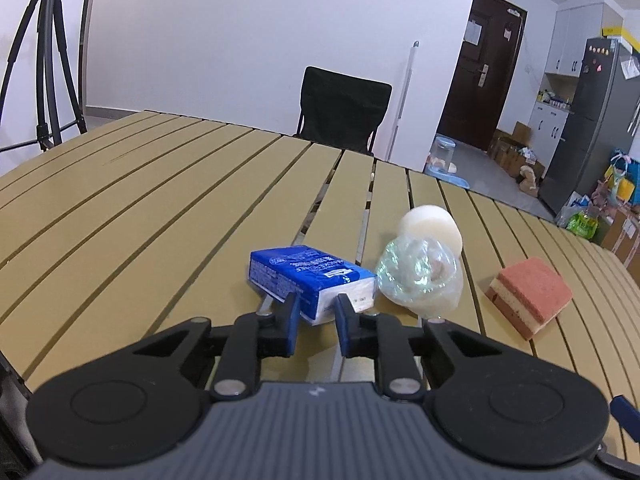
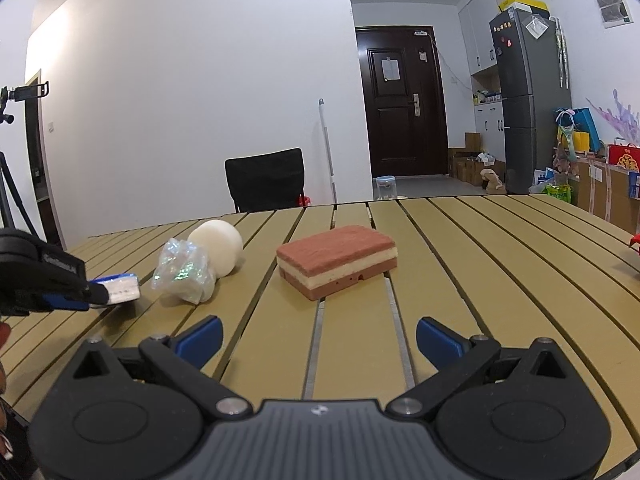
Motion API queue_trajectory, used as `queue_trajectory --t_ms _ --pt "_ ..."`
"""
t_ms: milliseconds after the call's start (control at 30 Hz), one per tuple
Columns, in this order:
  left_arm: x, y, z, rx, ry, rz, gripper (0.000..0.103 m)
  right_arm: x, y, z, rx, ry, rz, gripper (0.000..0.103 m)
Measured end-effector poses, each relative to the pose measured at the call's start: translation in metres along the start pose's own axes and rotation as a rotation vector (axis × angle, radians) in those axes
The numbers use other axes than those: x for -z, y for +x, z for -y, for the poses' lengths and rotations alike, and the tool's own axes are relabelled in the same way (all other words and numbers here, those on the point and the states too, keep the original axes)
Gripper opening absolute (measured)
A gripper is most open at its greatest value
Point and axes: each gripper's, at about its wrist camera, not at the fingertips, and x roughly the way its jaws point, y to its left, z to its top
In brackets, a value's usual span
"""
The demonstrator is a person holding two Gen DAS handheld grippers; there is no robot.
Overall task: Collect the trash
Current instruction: 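Lower the left gripper onto the blue tissue pack and close it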
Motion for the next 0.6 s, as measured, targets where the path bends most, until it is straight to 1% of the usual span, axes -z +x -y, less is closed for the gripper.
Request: queue_trajectory --t_ms 233,333,400,600 --pt "-0.009 -0.006 -0.019 0.059 -0.052 0.011 0.018 -0.001 0.002 0.000 -0.001 0.012 -0.002 0.103" --pt "-0.012 -0.007 -0.027 0.062 -0.068 0.018 0.016 0.000 0.002 0.001 -0.002 0.014 0.000 0.103" --pt "-0.014 -0.006 -0.032 0.057 -0.074 0.019 0.012 0.000 0.002 0.001 -0.002 0.013 0.001 0.103" --pt "-0.017 -0.005 -0.040 0.061 -0.088 0.014 0.010 0.002 0.002 0.003 0.001 0.015 -0.001 0.103"
